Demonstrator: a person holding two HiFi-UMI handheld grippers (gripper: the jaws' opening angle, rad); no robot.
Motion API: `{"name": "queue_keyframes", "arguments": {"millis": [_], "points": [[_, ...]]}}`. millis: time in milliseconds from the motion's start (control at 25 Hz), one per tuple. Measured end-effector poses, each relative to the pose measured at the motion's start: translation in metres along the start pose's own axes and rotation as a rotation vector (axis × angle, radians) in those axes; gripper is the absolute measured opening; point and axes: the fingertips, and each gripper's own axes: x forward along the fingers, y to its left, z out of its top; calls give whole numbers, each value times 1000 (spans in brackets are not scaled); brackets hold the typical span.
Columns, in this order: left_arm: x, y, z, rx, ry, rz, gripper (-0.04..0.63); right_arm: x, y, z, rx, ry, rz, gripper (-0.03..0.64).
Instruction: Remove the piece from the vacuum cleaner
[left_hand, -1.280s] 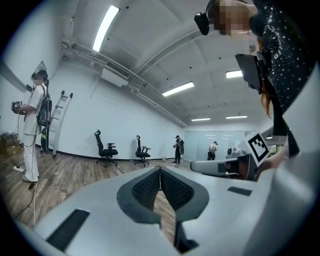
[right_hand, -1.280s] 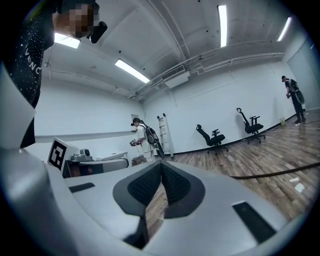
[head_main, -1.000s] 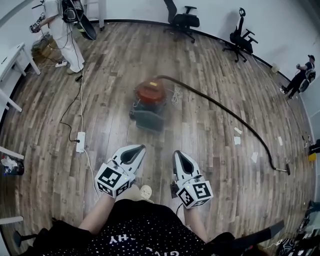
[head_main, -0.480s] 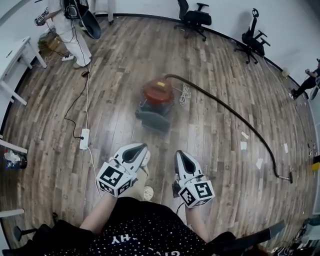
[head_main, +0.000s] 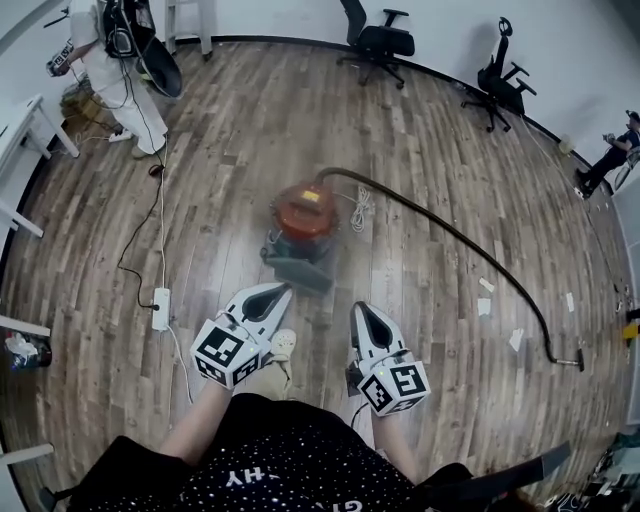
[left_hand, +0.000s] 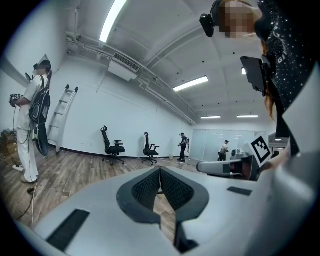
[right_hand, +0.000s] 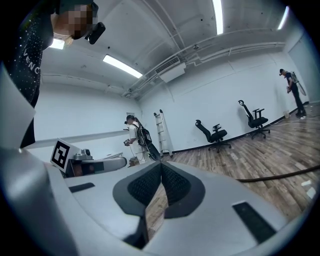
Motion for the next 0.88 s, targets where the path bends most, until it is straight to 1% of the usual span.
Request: {"name": "queue_keyframes", "arguments": {"millis": [280, 480, 600, 720, 880], "points": [[57, 53, 20, 0, 17, -26, 11, 67, -39, 23, 9, 8, -32, 12], [92, 94, 24, -17, 41, -60, 11, 115, -58, 33, 66, 5, -38, 12], [114, 116, 28, -12, 52, -72, 11, 140, -70, 40, 65, -2, -46, 12], [128, 131, 29, -12, 57, -83, 11, 157, -79, 39, 66, 10, -59, 12], [139, 151, 24, -30, 81, -74, 11, 174, -88, 36, 81, 28, -68, 12]]}}
